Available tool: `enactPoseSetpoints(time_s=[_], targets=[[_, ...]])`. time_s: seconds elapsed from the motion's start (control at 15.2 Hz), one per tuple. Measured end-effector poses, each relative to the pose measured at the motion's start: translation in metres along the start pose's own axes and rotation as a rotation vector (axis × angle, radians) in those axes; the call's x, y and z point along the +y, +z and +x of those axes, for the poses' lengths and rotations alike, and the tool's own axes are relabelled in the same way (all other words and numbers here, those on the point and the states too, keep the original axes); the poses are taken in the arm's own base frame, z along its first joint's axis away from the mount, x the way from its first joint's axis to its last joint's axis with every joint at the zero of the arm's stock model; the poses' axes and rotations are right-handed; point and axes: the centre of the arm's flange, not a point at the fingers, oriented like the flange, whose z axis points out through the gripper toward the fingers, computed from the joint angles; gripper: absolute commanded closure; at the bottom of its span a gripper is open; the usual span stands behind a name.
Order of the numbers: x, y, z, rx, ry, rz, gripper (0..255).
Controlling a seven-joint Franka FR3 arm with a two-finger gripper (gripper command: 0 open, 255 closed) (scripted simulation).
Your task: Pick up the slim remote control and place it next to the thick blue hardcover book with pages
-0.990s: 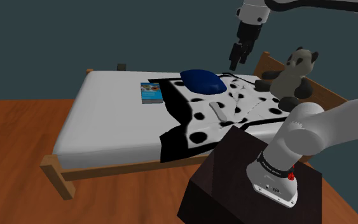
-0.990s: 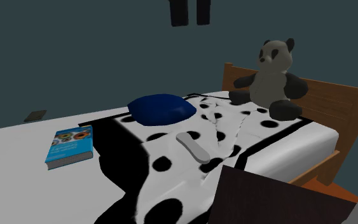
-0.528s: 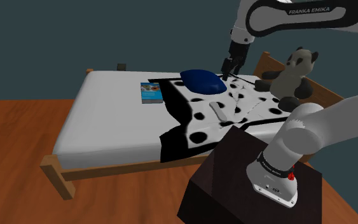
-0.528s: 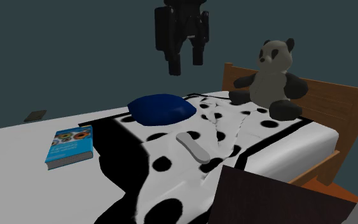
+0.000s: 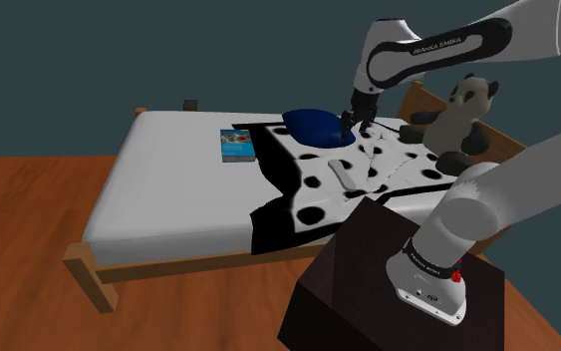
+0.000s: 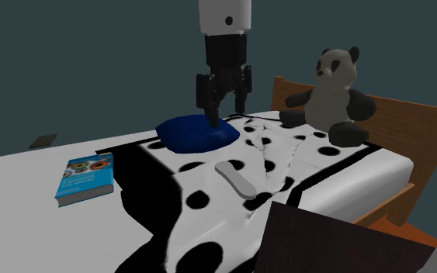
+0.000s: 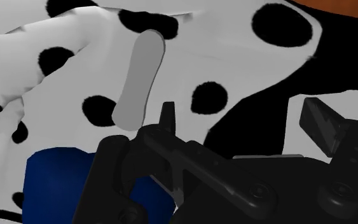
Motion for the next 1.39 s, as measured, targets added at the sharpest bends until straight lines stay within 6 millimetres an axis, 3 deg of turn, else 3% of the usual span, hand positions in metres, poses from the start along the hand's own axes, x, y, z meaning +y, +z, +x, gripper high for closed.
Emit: enactPoseSetpoints(time_s=[0.59,1.39], targets=[[0.057,0.102,0.042,0.000,0.134,0.020,0],[0.135,0.231,0.076,0.001,0.309,0.045,0]])
